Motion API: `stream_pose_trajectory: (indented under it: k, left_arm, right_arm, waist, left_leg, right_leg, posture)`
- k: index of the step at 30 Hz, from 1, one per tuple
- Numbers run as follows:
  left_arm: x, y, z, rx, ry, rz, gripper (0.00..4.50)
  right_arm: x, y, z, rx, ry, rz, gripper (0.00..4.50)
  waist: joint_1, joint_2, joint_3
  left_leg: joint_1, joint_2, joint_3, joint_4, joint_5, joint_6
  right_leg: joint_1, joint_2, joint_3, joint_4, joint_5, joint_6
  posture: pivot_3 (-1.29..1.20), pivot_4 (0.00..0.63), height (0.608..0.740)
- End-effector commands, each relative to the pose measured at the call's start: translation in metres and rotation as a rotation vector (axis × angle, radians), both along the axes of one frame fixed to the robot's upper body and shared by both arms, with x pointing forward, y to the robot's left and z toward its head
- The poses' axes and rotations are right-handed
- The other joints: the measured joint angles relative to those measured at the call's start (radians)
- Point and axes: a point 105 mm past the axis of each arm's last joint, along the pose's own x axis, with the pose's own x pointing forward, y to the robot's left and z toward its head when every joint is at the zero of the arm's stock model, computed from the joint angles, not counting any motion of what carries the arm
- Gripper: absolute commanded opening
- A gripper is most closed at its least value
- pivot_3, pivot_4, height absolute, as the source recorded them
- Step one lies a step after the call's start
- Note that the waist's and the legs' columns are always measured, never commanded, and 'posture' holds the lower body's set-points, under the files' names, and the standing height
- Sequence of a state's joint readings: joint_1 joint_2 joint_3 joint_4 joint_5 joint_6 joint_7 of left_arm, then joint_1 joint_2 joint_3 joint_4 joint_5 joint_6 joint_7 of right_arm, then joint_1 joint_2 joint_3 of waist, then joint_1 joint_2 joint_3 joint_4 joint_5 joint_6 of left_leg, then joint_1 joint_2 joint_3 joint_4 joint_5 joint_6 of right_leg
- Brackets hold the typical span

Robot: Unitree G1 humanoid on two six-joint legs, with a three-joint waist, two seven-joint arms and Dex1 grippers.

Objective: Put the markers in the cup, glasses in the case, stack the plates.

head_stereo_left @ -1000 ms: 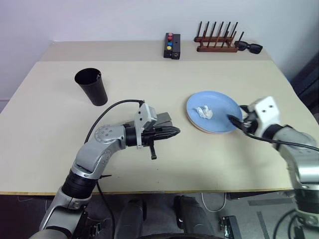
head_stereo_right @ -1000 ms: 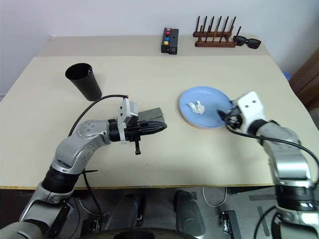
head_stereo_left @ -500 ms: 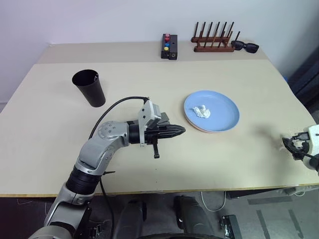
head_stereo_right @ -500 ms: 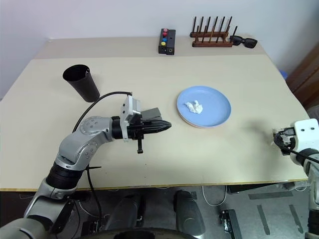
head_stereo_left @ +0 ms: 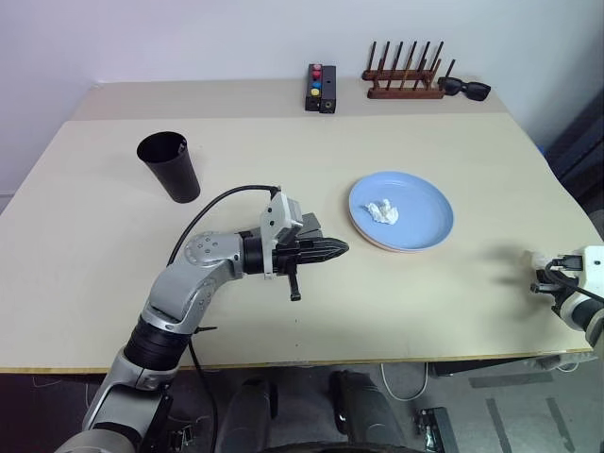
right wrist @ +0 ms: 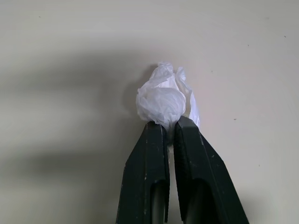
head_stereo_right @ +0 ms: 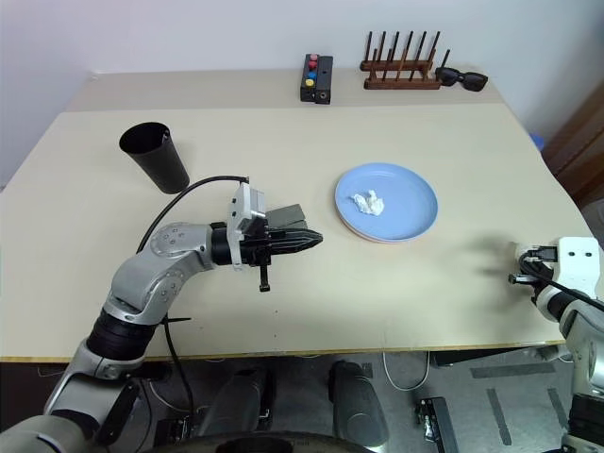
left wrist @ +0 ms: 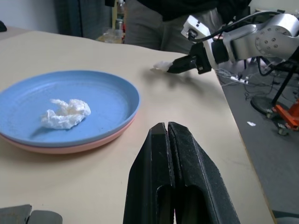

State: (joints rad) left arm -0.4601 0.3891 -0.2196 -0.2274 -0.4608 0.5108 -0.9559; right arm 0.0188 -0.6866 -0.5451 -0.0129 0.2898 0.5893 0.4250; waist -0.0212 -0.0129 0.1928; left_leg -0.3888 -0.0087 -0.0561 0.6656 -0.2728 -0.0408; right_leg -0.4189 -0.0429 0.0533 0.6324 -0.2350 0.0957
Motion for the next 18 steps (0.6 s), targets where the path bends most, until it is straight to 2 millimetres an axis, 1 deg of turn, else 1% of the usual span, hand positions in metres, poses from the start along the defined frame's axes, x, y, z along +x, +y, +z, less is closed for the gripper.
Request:
stream_pose_trajectory:
  k: [1, 2, 3, 4, 6, 8, 11, 12, 15, 18]
  left_arm:
    - [0.003, 0.007, 0.007, -0.013, -0.040, 0.031, 0.00]
    - [0.005, 0.009, 0.007, -0.011, -0.042, 0.041, 0.00]
    - [0.007, 0.013, 0.007, -0.008, -0.045, 0.060, 0.00]
    - [0.010, 0.017, 0.008, -0.005, -0.049, 0.079, 0.00]
    - [0.013, 0.022, 0.008, -0.002, -0.055, 0.104, 0.00]
    - [0.016, 0.026, 0.009, -0.001, -0.058, 0.127, 0.00]
    - [0.022, 0.042, 0.009, 0.007, -0.068, 0.191, 0.00]
    - [0.023, 0.045, 0.009, 0.008, -0.071, 0.207, 0.00]
    - [0.023, 0.051, 0.009, 0.013, -0.073, 0.225, 0.00]
    - [0.019, 0.054, 0.007, 0.014, -0.068, 0.236, 0.00]
  right_arm:
    - [0.022, 0.049, 0.055, -0.045, -0.206, 0.221, 0.06]
    - [0.025, 0.063, 0.061, -0.042, -0.227, 0.284, 0.06]
    - [0.031, 0.086, 0.065, -0.045, -0.235, 0.377, 0.06]
    - [0.036, 0.105, 0.066, -0.044, -0.233, 0.443, 0.06]
    - [0.042, 0.124, 0.065, -0.050, -0.221, 0.502, 0.06]
    - [0.049, 0.132, 0.062, -0.057, -0.206, 0.519, 0.06]
    - [0.061, 0.149, 0.052, -0.070, -0.174, 0.578, 0.06]
    - [0.062, 0.152, 0.048, -0.076, -0.161, 0.594, 0.06]
    - [0.064, 0.150, 0.041, -0.090, -0.137, 0.607, 0.06]
    - [0.065, 0.145, 0.043, -0.100, -0.142, 0.601, 1.09]
  waist:
    - [-0.004, 0.000, 0.000]
    - [-0.004, 0.000, 0.000]
    - [-0.003, 0.000, 0.000]
    - [-0.004, 0.000, 0.000]
    - [-0.002, 0.000, 0.000]
    - [0.006, 0.000, 0.000]
    - [0.009, 0.000, 0.000]
    - [0.009, 0.000, 0.000]
    - [0.009, 0.000, 0.000]
    - [0.007, 0.000, 0.000]
  left_leg:
    - [0.000, 0.000, 0.000, 0.000, 0.000, 0.000]
    - [0.000, 0.000, 0.000, 0.000, 0.000, 0.000]
    - [0.000, 0.001, 0.000, 0.000, 0.000, 0.000]
    - [0.000, 0.001, -0.001, 0.000, 0.000, 0.000]
    - [0.000, 0.001, -0.001, 0.000, 0.000, 0.000]
    - [0.000, 0.001, -0.002, 0.000, 0.000, 0.000]
    - [-0.002, 0.000, -0.002, 0.000, 0.000, 0.000]
    - [-0.002, 0.000, -0.001, 0.000, 0.000, 0.000]
    - [-0.002, -0.001, -0.001, 0.000, 0.000, 0.000]
    - [-0.002, 0.000, -0.002, 0.000, 0.000, 0.000]
  right_leg:
    - [0.000, 0.000, 0.000, 0.000, 0.000, 0.000]
    - [0.000, 0.000, 0.000, 0.000, 0.000, 0.001]
    - [0.000, 0.001, 0.000, 0.000, 0.000, 0.001]
    - [0.000, 0.001, 0.000, 0.000, 0.001, 0.002]
    - [0.000, 0.002, 0.000, 0.000, 0.001, 0.002]
    - [0.000, 0.001, -0.001, 0.000, 0.001, 0.001]
    - [0.000, -0.001, -0.001, -0.001, 0.001, 0.002]
    - [0.000, -0.002, -0.001, -0.001, 0.001, 0.001]
    - [0.000, -0.002, -0.001, -0.001, 0.001, 0.002]
    - [0.000, -0.002, -0.001, -0.001, 0.001, 0.002]
  posture:
    - [0.00, 0.150, 0.735]
    - [0.00, 0.150, 0.735]
    - [0.00, 0.150, 0.735]
    - [0.00, 0.150, 0.735]
    - [0.00, 0.150, 0.735]
    - [0.00, 0.150, 0.735]
    - [0.00, 0.150, 0.735]
    - [0.00, 0.150, 0.735]
    - [0.00, 0.150, 0.735]
    - [0.00, 0.150, 0.735]
